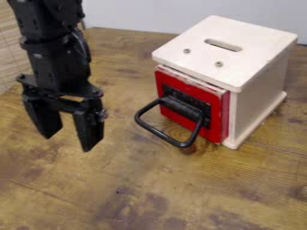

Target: Open the drawer

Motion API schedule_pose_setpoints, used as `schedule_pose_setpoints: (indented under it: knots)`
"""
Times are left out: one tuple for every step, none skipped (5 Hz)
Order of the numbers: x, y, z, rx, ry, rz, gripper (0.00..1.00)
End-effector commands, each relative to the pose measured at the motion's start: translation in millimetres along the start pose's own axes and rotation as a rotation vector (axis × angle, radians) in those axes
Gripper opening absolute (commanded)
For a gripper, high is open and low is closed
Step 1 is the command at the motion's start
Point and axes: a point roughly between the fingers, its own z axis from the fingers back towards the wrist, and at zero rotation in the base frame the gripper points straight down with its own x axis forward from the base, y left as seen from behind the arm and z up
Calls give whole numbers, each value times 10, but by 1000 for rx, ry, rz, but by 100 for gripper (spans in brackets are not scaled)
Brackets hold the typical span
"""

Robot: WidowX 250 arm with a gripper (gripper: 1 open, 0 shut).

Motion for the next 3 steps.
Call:
schedule_pose_setpoints:
  knots:
    - [124,-101,-66,-24,-6,82,100]
    - [307,-237,-115,-55,-21,200,100]
    - [436,-313,-157,-70,-31,274,100]
